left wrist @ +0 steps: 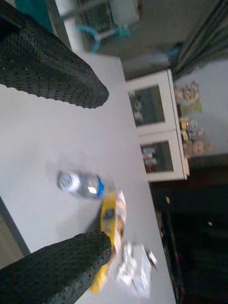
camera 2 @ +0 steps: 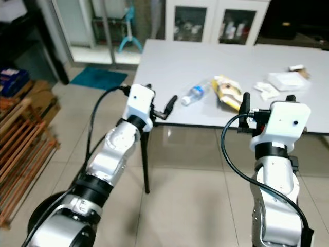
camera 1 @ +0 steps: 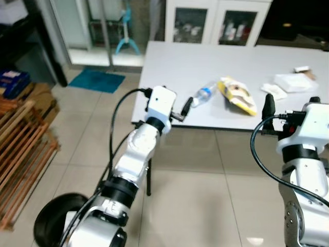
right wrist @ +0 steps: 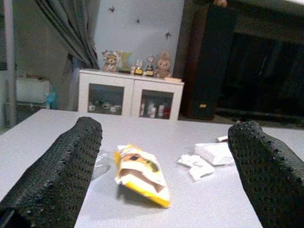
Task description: Picking trash to rubbish bin
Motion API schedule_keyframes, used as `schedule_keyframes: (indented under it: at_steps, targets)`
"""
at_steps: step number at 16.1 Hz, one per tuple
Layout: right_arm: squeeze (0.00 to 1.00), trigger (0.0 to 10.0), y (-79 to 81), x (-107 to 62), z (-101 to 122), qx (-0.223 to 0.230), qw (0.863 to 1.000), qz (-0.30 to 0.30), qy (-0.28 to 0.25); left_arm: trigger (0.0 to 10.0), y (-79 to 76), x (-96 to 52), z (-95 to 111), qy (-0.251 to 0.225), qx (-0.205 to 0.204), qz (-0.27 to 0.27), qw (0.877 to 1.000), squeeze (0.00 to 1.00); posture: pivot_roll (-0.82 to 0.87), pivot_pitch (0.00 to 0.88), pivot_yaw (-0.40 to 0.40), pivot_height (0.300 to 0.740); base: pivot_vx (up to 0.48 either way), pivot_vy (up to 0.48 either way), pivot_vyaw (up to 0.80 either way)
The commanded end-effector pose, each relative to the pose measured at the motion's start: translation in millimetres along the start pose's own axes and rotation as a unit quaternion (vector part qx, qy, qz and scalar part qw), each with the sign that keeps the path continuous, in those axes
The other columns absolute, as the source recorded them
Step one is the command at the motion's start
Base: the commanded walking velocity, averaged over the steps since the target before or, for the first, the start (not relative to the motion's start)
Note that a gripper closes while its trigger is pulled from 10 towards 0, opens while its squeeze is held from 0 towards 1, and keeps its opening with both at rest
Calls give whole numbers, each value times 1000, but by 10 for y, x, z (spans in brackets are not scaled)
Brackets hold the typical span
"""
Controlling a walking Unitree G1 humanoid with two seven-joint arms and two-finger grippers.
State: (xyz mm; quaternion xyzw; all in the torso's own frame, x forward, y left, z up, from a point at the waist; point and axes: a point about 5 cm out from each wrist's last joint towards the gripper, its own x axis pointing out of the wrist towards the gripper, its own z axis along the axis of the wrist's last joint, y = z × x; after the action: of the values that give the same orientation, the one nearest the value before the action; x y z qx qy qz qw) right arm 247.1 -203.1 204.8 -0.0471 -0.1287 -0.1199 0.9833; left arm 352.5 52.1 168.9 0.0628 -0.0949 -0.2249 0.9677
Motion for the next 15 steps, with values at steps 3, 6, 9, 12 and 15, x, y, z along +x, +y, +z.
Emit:
schedule_keyframes:
  at_steps: [3,6,9,12,15]
  targets:
    - [0,10000,-36,10,-15,18,999,-25,10,10000,4,-2,21,0,-3,-3,1000,0,100,45,-20,740,0,0,0]
    - [0,10000,-39,-3,-35,43,999,-31,11,10000,-13,7,26,0,-6,-5,1000,0,95,47,-15,740,0,0,0]
    - [0,10000,-46,-33,-81,54,997,-42,26,10000,-11,26,24,5,-6,-7,1000,0,90,46,-9,740,0,0,0]
    - [0,10000,-3,-92,-282,37,993,-33,104,10000,42,63,13,20,-4,11,1000,0,86,53,-6,740,0,0,0]
    - [0,10000,-33,-63,-273,37,992,-47,110,10000,117,65,-10,31,-2,28,999,0,87,62,-5,740,0,-231,0]
